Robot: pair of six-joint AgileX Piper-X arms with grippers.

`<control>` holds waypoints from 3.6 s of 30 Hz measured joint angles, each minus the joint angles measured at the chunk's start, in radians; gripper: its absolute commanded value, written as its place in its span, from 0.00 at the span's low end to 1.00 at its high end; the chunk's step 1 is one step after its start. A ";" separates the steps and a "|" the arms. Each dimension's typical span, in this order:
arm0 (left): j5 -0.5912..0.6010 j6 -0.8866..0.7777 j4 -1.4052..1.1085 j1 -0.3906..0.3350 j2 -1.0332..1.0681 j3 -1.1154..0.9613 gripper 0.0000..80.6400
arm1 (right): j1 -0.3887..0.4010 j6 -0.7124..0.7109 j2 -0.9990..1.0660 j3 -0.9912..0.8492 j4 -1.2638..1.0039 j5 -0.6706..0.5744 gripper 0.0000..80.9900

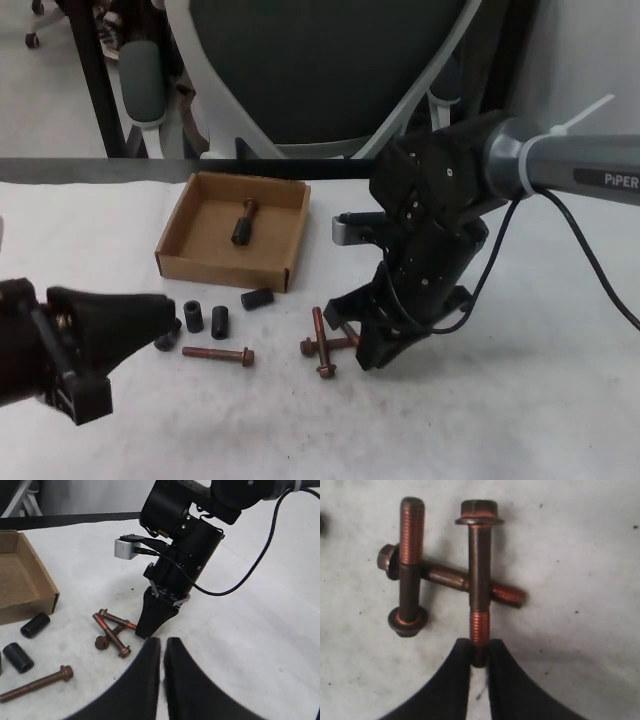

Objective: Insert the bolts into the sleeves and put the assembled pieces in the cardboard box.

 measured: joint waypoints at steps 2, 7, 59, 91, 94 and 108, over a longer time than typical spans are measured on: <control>-0.014 0.000 0.019 0.000 -0.006 0.000 0.01 | 0.000 -0.012 -0.026 0.015 0.009 0.038 0.00; -0.101 -0.008 0.070 0.000 -0.006 0.000 0.01 | 0.000 -0.018 -0.094 0.054 0.011 0.059 0.00; -0.418 0.040 0.479 -0.008 0.873 -0.634 0.45 | 0.048 -0.019 -0.432 0.502 -0.051 0.103 0.56; -0.621 0.175 0.690 -0.080 1.035 -0.817 0.47 | 0.122 -0.187 -0.320 0.502 -0.203 0.104 0.56; -0.639 0.177 0.707 -0.080 1.035 -0.820 0.39 | 0.145 -0.187 -0.314 0.500 -0.206 0.114 0.56; -0.668 0.178 0.711 -0.080 1.035 -0.820 0.20 | 0.179 -0.187 -0.296 0.491 -0.218 0.202 0.18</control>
